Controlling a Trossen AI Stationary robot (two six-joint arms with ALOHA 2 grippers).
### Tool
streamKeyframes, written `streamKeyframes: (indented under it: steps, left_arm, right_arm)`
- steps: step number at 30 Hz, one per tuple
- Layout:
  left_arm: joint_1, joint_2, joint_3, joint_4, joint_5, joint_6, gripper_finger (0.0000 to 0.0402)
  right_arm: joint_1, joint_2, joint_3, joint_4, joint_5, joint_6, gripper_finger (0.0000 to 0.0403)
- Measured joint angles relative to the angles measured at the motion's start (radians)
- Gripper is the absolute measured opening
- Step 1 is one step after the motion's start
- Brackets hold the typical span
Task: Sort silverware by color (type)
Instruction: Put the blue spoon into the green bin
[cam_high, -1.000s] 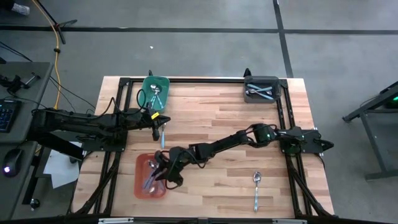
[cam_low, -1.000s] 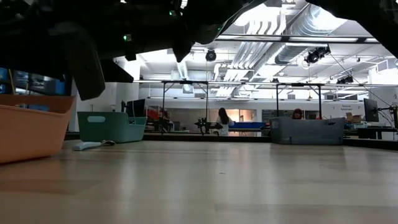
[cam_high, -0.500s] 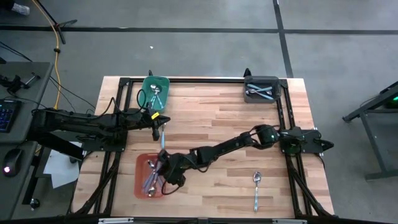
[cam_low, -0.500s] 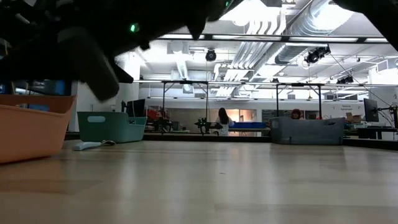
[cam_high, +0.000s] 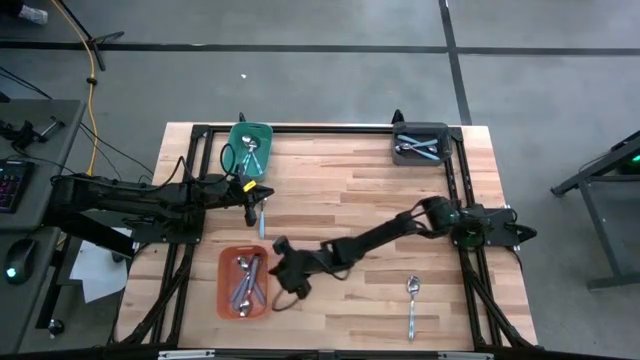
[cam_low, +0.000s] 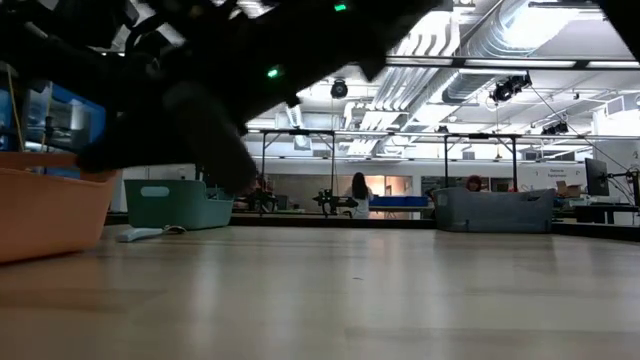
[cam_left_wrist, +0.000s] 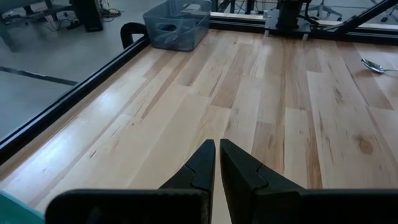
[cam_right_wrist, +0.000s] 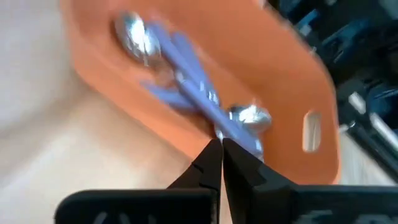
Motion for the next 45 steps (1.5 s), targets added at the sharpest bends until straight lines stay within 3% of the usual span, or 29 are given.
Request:
streamKeyframes:
  steps: [7,11,14,18,21,24,30,35,40,45]
  left_arm:
    - [0.0,0.0,0.0,0.004,0.0,0.002,0.0015]
    - [0.0,0.0,0.0,0.008,0.0,0.002,0.0015]
    - [0.0,0.0,0.0,0.007,0.0,0.0,0.0015]
    - [0.0,0.0,0.0,0.007,0.0,-0.002,0.0015]
    - [-0.001,0.0,0.0,0.008,0.004,-0.01,0.0015]
    - [-0.001,0.0,0.0,0.008,0.004,-0.019,0.0015]
    - [-0.001,0.0,0.0,0.002,0.008,-0.019,0.0015]
    - [-0.001,0.0,0.0,0.001,0.008,-0.018,0.0015]
    - [-0.001,0.0,0.0,0.0,0.008,-0.018,0.0015]
    - [-0.001,0.0,0.0,0.0,0.016,-0.024,0.0015]
  right_arm:
    - [0.032,-0.238,-0.386,0.249,0.109,0.149,0.0]
    - [0.076,-0.39,-0.535,0.251,0.209,0.276,0.0]
    - [0.125,-0.496,-0.593,0.112,0.276,0.462,0.0]
    - [0.195,-0.604,-0.59,-0.266,0.314,0.869,0.0]
    - [0.251,-0.636,-0.56,-0.546,0.263,1.214,0.0]
    - [0.312,-0.649,-0.529,-0.698,0.168,1.517,0.0]
    - [0.454,-0.65,-0.473,-0.829,-0.002,2.026,0.0024]
    - [0.548,-0.65,-0.462,-0.885,-0.042,2.442,0.0081]
    - [0.596,-0.625,-0.461,-1.042,-0.111,2.698,0.0133]
    - [0.599,-0.59,-0.461,-1.135,-0.152,2.745,0.015]
